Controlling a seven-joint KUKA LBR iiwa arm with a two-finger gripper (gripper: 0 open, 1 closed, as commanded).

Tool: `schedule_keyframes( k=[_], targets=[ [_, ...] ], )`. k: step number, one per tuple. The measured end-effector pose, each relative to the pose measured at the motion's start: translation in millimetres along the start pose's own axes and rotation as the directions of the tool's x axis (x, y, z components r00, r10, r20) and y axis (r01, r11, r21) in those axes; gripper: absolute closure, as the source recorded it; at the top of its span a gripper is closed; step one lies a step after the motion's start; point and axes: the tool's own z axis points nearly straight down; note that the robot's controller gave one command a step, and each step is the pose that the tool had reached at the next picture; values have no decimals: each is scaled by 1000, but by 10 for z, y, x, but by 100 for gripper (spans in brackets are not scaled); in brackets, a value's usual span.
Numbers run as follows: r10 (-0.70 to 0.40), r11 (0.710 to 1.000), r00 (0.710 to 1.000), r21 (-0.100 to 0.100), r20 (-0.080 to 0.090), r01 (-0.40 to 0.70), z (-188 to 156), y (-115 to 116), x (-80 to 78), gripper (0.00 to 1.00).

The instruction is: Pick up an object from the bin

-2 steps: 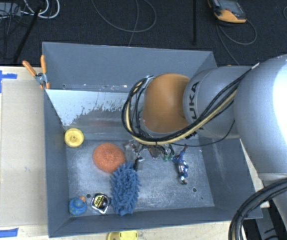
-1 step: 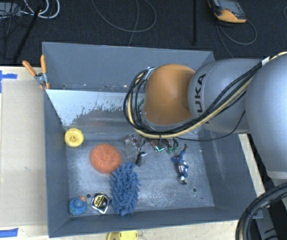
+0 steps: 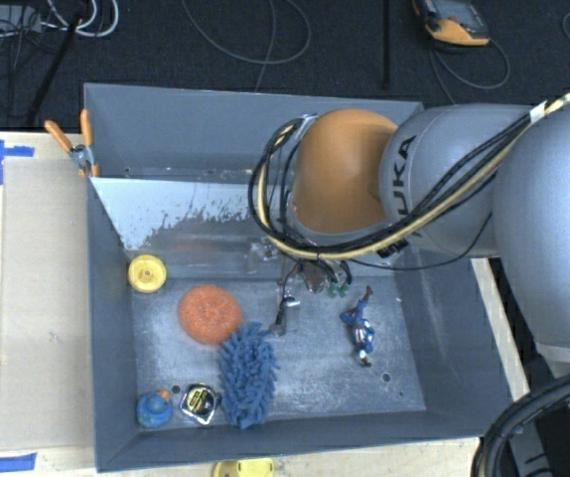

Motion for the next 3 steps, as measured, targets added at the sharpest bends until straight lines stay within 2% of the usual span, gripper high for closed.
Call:
schedule_keyframes(
  k=[1, 2, 3],
  targets=[
    [-217, 976, 976, 1, -1, 217, 331, 394, -42, 0],
    [-117, 993, 993, 1, 3, 117, 465, 548, 22, 0],
    [-42, 999, 999, 1, 4, 42, 509, 759, 42, 100]
  ],
)
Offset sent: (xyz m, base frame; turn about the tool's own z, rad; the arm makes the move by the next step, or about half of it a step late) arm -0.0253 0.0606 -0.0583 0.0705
